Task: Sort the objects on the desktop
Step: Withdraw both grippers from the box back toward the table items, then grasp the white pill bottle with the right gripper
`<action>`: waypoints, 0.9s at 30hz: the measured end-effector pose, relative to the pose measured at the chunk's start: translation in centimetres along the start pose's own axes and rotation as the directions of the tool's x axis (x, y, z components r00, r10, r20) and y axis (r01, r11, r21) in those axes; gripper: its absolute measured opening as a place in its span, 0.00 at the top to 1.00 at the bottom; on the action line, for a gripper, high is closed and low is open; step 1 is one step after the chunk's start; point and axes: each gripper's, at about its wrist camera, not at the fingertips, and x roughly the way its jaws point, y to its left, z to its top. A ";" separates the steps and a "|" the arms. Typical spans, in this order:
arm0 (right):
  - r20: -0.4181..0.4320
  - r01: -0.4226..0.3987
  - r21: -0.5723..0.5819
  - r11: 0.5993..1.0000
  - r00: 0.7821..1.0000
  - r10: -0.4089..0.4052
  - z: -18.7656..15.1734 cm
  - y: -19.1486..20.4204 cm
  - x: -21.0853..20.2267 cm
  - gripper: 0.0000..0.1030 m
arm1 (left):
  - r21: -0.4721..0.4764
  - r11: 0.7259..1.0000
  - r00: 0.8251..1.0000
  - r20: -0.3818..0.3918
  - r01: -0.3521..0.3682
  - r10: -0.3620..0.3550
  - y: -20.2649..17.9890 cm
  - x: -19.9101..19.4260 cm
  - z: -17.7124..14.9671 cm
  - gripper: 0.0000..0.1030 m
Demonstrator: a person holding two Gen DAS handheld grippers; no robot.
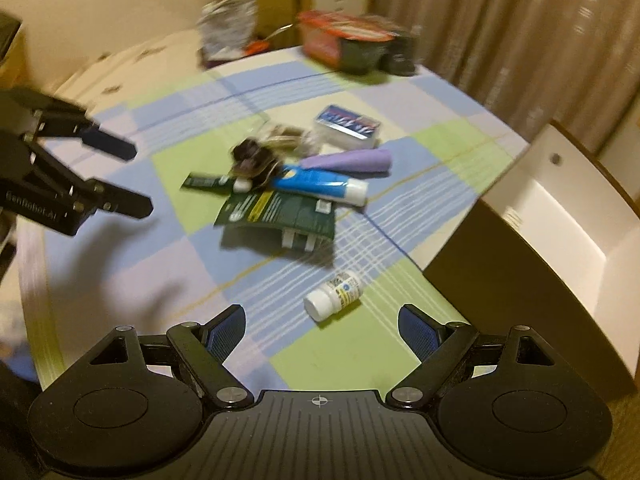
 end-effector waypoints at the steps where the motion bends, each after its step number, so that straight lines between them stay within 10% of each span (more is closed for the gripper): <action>1: -0.004 -0.012 -0.030 0.999 1.000 0.012 -0.2 -0.2 0.2 0.16 | -0.016 1.000 1.000 -0.001 -0.016 0.016 -0.5 0.1 -0.2 0.24; 7: 0.001 -0.078 -0.164 0.983 0.997 0.080 -1.8 -1.9 0.5 0.16 | -0.153 0.983 0.995 -0.013 -0.103 0.102 -4.0 -0.2 -1.8 0.01; 27: -0.037 -0.246 -0.427 0.870 0.966 0.255 -0.9 -4.1 4.6 0.17 | -0.301 0.923 0.970 -0.049 -0.240 0.236 -8.1 -0.2 -2.5 0.01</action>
